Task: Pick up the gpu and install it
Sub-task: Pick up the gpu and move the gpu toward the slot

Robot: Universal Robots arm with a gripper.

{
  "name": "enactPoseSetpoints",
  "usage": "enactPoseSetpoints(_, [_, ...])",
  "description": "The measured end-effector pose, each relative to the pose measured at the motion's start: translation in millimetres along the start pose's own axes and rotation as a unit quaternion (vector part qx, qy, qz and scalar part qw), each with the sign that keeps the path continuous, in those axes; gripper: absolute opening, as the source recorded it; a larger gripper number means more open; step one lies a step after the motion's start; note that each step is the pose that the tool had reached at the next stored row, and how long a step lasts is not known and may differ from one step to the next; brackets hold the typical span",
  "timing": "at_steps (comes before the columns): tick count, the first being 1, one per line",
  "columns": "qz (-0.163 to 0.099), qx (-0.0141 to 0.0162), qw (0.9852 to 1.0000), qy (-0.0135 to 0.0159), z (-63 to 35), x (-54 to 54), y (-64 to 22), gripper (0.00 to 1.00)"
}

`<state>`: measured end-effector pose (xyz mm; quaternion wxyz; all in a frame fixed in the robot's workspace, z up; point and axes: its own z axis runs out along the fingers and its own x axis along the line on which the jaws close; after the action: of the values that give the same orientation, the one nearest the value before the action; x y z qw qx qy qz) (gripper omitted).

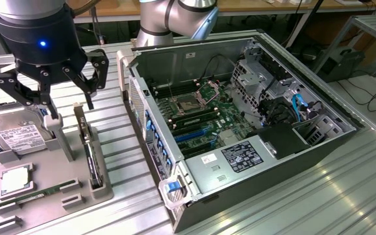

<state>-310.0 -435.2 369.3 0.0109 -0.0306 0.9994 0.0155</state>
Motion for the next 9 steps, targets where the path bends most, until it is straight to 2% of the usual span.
enactPoseSetpoints(9, [0.001,0.0003,1.0,0.0,6.9,0.3,-2.2,0.6])
